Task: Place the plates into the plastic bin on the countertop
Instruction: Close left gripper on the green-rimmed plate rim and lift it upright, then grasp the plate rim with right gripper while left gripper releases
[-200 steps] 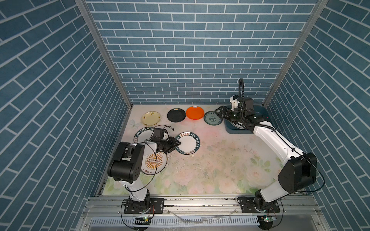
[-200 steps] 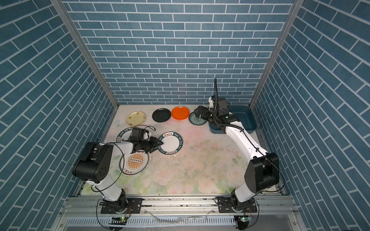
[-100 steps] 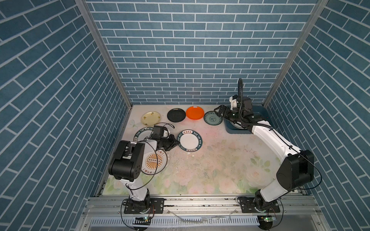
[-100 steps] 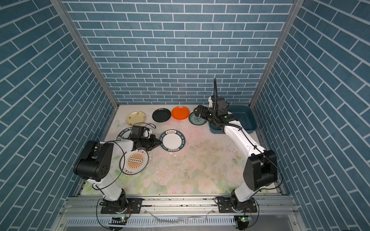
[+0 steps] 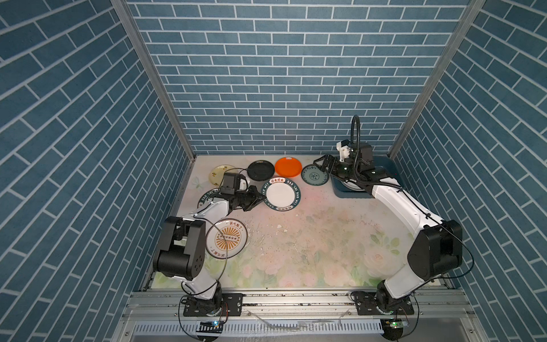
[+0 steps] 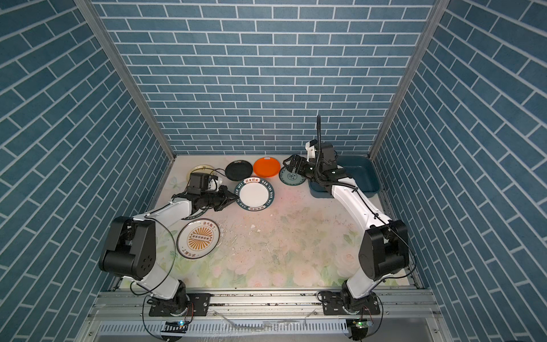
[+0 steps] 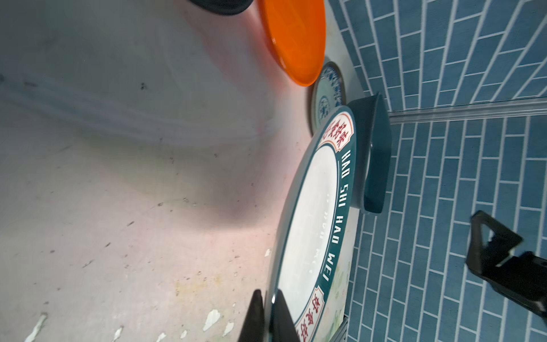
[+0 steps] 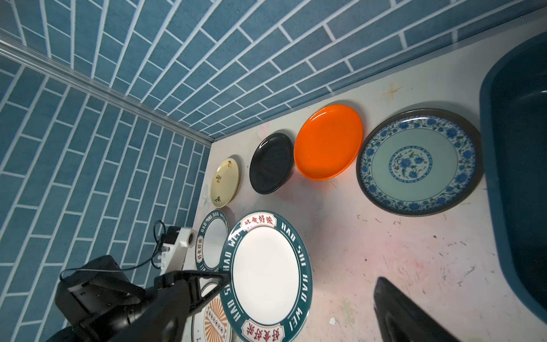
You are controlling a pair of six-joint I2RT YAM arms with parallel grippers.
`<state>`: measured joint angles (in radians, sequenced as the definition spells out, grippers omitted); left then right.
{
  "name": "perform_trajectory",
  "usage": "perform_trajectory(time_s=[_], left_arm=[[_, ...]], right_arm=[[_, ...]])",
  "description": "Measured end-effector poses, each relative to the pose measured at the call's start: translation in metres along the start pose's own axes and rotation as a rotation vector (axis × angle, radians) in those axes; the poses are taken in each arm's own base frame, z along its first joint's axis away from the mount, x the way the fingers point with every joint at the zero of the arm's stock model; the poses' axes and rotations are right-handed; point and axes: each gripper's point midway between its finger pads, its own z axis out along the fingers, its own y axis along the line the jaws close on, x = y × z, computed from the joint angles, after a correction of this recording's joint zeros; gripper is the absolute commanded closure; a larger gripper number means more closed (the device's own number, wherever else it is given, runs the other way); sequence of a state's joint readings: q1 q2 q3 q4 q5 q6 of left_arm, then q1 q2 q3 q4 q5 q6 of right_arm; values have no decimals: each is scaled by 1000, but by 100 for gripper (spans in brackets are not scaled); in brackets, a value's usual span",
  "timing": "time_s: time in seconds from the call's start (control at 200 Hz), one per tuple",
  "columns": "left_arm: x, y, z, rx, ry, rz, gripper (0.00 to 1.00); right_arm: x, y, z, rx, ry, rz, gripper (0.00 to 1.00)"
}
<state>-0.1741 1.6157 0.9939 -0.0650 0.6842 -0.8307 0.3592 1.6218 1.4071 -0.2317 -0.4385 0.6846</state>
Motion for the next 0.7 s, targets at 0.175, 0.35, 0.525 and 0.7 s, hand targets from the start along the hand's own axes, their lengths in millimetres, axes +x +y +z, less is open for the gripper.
perform_trajectory(time_s=[0.175, 0.35, 0.525, 0.7], left_arm=[[-17, -40, -9, 74, -15, -11, 100], [-21, -69, -13, 126, -11, -26, 99], [-17, -101, -12, 196, 15, -22, 98], [-8, -117, -1, 238, 56, -27, 98]], right_arm=[[8, 2, 10, -57, 67, 17, 11], [17, 5, 12, -92, 116, 28, 18], [21, 10, 11, -123, 142, 40, 24], [25, 10, 13, -134, 160, 52, 35]])
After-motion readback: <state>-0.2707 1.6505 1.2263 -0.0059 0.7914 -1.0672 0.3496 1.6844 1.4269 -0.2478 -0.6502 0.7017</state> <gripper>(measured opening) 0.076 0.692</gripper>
